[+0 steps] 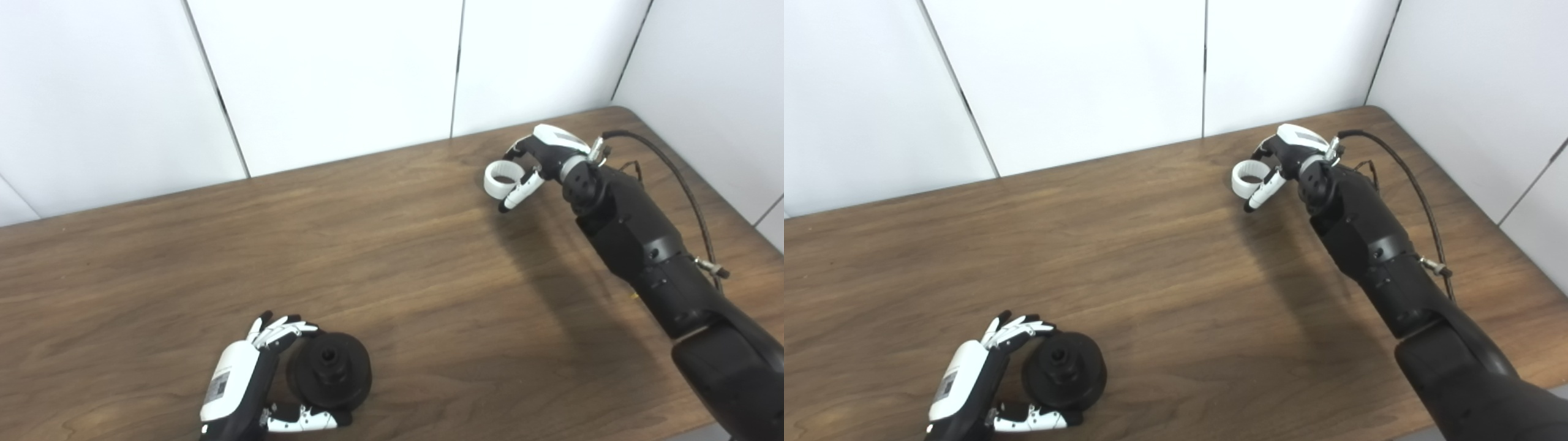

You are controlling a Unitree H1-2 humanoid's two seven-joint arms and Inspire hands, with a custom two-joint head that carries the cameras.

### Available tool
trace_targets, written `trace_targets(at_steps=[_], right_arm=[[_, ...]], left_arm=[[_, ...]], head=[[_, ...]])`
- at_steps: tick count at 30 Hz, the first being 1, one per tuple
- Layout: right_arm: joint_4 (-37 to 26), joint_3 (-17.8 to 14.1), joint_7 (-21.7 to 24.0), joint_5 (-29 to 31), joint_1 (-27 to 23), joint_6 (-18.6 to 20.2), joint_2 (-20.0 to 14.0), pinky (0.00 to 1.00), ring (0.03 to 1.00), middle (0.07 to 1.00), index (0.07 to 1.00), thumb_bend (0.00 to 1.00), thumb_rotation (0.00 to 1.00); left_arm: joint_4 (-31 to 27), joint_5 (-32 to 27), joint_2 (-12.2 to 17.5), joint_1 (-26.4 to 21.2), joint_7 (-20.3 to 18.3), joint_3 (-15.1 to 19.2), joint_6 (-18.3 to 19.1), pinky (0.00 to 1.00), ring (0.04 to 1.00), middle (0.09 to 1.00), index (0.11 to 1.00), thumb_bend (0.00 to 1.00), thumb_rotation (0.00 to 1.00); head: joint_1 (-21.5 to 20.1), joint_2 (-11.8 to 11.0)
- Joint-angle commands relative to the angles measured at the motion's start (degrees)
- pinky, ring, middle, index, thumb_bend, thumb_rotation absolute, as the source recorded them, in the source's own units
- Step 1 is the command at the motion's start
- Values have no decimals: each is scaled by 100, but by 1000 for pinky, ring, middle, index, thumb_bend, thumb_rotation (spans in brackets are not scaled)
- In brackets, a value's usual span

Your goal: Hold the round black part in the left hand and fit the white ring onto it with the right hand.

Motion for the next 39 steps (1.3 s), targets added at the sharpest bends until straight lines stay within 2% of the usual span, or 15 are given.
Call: trace_targets(at_steps=[1,14,18,19,20,21,23,34,37,39], right_arm=[[-147,-42,-206,-5,-252,-64,-226,1000,942,863,721,832,177],[-154,-24,-224,31,-234,-37,-200,1000,948,872,713,827,174],[-183,-35,-263,62,-217,-44,-195,1000,945,867,682,817,171],[-190,-28,-287,71,-210,-54,-198,1000,941,861,646,808,165],[-193,-20,-312,75,-205,-62,-200,1000,939,858,571,670,155],[-190,-13,-339,81,-200,-76,-202,1000,938,856,531,599,149],[-173,0,-415,96,-185,-137,-207,1000,932,844,497,539,141],[-95,103,-582,168,-140,-296,-241,1000,900,807,486,523,135],[-114,116,-586,165,-117,-290,-266,1000,899,807,486,523,135],[-242,161,-525,142,-90,-346,-351,1000,901,808,486,523,136]], left_arm=[[70,171,78,146,-240,-48,217,1000,860,773,485,521,48],[53,203,83,155,-205,-63,156,1000,854,770,485,521,47],[58,188,94,149,-223,-67,145,1000,854,771,485,521,47],[52,196,92,149,-226,-68,156,1000,854,771,485,521,48],[45,203,88,151,-227,-68,165,1000,854,771,485,521,48],[40,213,85,152,-224,-69,171,1000,853,770,485,521,48],[43,239,85,152,-211,-76,163,1000,850,769,485,521,48],[36,242,55,159,-231,-90,186,1000,858,773,485,521,49],[1,249,39,164,-256,-102,215,1000,858,775,485,521,48],[-19,290,14,165,-262,-122,243,1000,857,774,485,521,48]], head=[[-6,8],[6,39],[2,49],[2,49],[10,55],[12,57],[18,60],[38,54],[101,99],[294,202]])
